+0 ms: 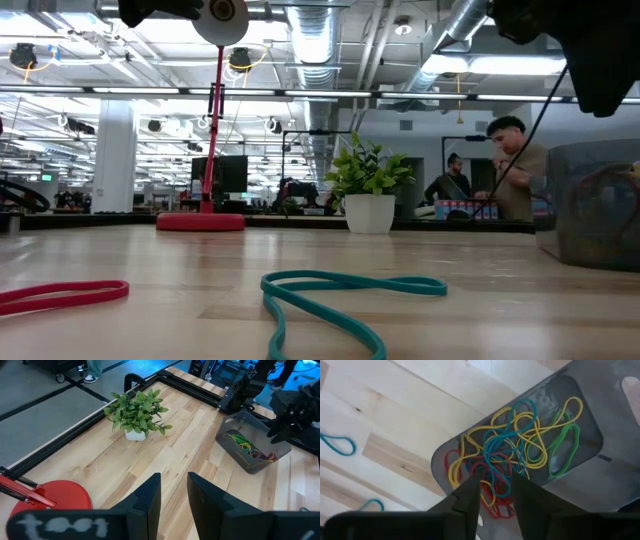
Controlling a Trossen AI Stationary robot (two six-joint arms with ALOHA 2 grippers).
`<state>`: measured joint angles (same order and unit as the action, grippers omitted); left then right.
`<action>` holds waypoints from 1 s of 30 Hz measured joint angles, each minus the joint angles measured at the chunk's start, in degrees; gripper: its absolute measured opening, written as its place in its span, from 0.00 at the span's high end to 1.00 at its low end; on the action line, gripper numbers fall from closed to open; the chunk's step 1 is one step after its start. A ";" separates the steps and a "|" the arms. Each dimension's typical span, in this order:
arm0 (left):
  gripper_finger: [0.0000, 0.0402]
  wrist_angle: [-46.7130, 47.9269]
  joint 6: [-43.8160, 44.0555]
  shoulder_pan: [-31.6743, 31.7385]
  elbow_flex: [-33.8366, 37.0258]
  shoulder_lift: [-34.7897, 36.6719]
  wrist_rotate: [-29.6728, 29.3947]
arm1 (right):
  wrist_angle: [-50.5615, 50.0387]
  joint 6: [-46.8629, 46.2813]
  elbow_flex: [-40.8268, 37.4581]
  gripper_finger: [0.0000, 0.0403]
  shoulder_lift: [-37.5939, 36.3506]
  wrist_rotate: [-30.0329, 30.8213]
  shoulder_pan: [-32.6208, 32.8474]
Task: Pick and place items into bin
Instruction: Put the red rubber band into the black bin
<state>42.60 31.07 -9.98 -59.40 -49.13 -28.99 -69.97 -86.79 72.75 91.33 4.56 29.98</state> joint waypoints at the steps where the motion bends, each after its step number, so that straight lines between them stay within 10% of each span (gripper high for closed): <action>1: 0.79 0.01 0.00 -0.01 0.00 0.00 0.00 | 0.01 -0.22 0.00 0.74 0.00 0.00 -0.02; 17: 0.79 0.03 1.01 0.00 0.00 -0.47 2.83 | 18.17 6.94 0.00 0.66 -0.42 -0.29 -7.60; 30: 0.79 -0.18 2.56 -2.94 0.00 -14.03 20.86 | 39.65 30.38 0.02 0.70 -0.41 0.18 -15.43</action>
<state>42.42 33.63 -12.92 -59.40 -63.16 -8.13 -30.32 -56.40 72.77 90.92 4.74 14.55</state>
